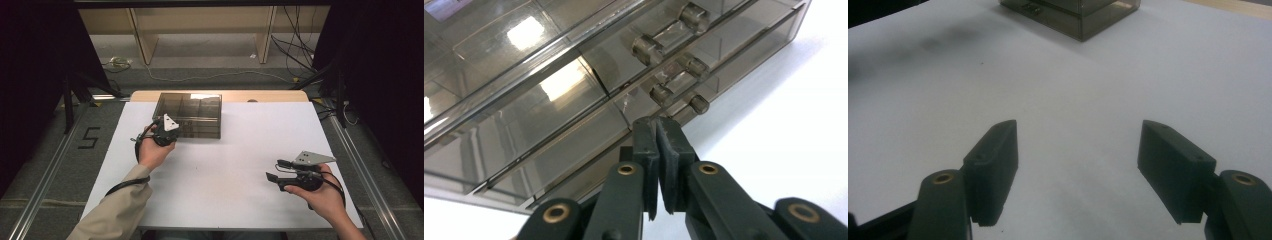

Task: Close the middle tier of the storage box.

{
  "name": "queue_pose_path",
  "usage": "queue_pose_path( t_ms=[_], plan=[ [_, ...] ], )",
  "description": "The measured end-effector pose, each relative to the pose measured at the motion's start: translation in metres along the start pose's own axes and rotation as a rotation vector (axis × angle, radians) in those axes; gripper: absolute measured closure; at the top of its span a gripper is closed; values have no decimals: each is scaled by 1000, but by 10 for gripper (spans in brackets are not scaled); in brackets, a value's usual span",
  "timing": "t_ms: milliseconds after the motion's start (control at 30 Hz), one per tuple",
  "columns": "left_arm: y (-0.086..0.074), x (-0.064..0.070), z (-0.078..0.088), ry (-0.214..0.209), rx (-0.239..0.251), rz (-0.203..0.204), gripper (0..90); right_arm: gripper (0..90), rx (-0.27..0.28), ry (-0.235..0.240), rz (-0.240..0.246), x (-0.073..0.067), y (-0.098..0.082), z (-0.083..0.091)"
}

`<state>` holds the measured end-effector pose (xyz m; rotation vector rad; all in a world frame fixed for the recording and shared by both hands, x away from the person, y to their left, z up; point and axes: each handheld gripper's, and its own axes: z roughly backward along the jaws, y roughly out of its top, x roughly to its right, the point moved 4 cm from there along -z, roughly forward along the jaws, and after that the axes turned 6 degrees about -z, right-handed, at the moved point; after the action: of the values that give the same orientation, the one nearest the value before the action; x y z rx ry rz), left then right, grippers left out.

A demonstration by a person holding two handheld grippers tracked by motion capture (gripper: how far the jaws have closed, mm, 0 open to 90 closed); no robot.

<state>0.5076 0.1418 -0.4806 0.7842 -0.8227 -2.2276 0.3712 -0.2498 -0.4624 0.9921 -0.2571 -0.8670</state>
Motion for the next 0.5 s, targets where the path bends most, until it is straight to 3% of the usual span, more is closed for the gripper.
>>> queue_pose_path(
  t_ms=[500],
  plan=[
    [-5,4,17,-24,3,-20,805,331,-3,0,2,0,0,0]
  ],
)
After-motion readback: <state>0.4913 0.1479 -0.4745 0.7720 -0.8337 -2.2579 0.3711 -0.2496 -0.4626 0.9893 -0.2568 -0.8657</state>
